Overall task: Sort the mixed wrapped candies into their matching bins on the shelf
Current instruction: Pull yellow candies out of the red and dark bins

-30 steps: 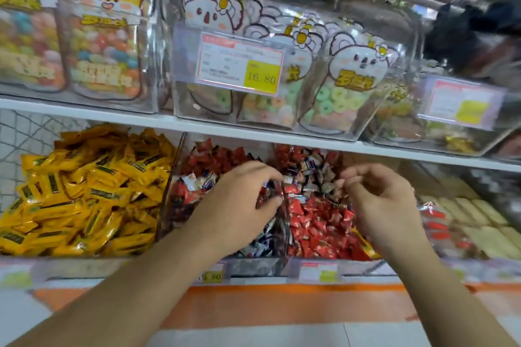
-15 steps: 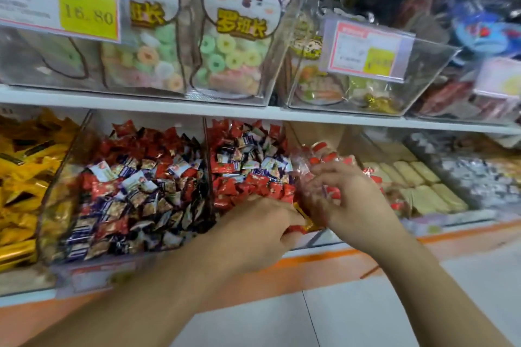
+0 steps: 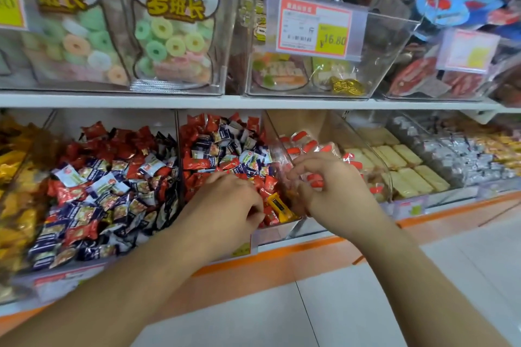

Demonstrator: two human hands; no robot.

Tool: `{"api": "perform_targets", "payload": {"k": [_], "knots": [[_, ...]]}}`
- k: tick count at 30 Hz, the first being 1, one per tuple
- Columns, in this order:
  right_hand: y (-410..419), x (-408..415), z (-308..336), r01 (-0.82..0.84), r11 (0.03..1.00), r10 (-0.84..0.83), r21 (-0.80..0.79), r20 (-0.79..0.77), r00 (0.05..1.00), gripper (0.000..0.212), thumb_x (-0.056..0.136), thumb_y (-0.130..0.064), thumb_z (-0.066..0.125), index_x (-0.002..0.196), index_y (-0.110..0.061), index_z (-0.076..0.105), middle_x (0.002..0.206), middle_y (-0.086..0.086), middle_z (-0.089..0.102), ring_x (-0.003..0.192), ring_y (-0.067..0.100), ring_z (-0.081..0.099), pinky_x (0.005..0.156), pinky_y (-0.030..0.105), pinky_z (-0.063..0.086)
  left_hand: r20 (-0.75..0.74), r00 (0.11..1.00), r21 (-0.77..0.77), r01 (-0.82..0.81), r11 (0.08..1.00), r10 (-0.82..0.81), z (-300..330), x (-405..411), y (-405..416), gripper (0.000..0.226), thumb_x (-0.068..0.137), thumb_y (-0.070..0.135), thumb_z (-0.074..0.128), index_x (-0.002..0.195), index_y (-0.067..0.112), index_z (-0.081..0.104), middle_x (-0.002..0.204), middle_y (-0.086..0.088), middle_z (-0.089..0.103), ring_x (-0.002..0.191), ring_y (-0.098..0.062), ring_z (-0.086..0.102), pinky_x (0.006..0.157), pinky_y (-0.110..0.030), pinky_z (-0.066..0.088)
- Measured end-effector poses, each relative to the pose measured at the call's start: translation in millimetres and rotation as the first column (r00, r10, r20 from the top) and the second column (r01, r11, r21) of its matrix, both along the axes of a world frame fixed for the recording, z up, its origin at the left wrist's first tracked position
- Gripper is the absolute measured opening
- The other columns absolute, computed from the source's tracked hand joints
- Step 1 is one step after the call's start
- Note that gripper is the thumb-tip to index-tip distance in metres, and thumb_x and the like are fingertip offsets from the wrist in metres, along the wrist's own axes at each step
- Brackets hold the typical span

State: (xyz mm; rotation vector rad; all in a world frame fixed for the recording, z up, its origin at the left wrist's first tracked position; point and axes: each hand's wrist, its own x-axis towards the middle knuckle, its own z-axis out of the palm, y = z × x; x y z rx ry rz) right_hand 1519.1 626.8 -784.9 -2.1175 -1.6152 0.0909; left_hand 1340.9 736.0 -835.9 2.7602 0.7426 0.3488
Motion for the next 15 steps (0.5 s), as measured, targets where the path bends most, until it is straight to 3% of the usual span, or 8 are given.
{"api": "perform_targets", "payload": {"k": [2, 4, 9, 12, 15], "knots": [[-1.3, 0.8, 1.1, 0.03, 0.999, -0.03, 0.015, -0.038, 0.999, 0.022, 0.09, -0.008, 0.067, 0.092, -0.027, 0.078, 0.106, -0.019, 0.063, 0.103, 0.001, 0.053, 0.088, 0.009, 0.037, 0.11, 0.994, -0.076, 0.005, 0.997, 0.003, 1.2, 6.7, -2.8, 0.012, 0.097, 0.038, 0.065, 0.102, 0.033, 0.074, 0.108, 0.018, 0.066, 0.109, -0.008, 0.054, 0.107, -0.034, 0.038], [-1.6, 2.2, 1.3, 0.069, 0.997, -0.067, 0.022, -0.072, 0.995, 0.023, 0.089, -0.009, 0.065, 0.091, -0.029, 0.076, 0.107, -0.017, 0.065, 0.099, 0.003, 0.057, 0.08, 0.001, 0.034, 0.162, 0.987, -0.151, 0.022, 0.988, 0.003, 1.0, 16.3, -3.8, 0.015, 0.097, 0.034, 0.068, 0.111, 0.034, 0.072, 0.114, 0.018, 0.065, 0.114, -0.008, 0.051, 0.103, -0.034, 0.042], [1.2, 0.2, 1.9, 0.086, 0.995, -0.081, 0.047, -0.096, 0.992, 0.024, 0.088, -0.007, 0.063, 0.086, -0.028, 0.075, 0.105, -0.013, 0.069, 0.101, 0.003, 0.058, 0.08, 0.003, 0.036, 0.062, 0.996, -0.2, 0.08, 0.977, -0.069, -11.2, 35.7, -4.6, 0.029, 0.101, 0.033, 0.063, 0.129, 0.038, 0.066, 0.129, 0.022, 0.063, 0.123, -0.01, 0.042, 0.11, -0.033, 0.028], [2.4, -0.2, 2.2, 0.094, 0.995, -0.091, 0.034, -0.096, 0.991, 0.022, 0.091, -0.009, 0.063, 0.089, -0.027, 0.076, 0.108, -0.011, 0.07, 0.104, 0.006, 0.059, 0.083, 0.014, 0.042, 0.006, 1.0, -0.243, 0.03, 0.969, -0.029, -19.8, 37.9, -0.5, 0.029, 0.1, 0.043, 0.056, 0.129, 0.049, 0.06, 0.131, 0.022, 0.059, 0.126, -0.017, 0.039, 0.112, -0.037, 0.025], [3.3, 0.7, 1.2, 0.109, 0.994, -0.106, 0.028, -0.093, 0.99, 0.021, 0.092, -0.01, 0.063, 0.091, -0.027, 0.076, 0.11, -0.011, 0.069, 0.103, 0.007, 0.06, 0.077, 0.003, 0.036, -0.003, 0.999, -0.238, 0.034, 0.971, -0.036, -14.4, 36.6, 1.1, 0.032, 0.099, 0.039, 0.063, 0.131, 0.045, 0.062, 0.131, 0.023, 0.055, 0.123, -0.014, 0.035, 0.107, -0.032, 0.019]]}}
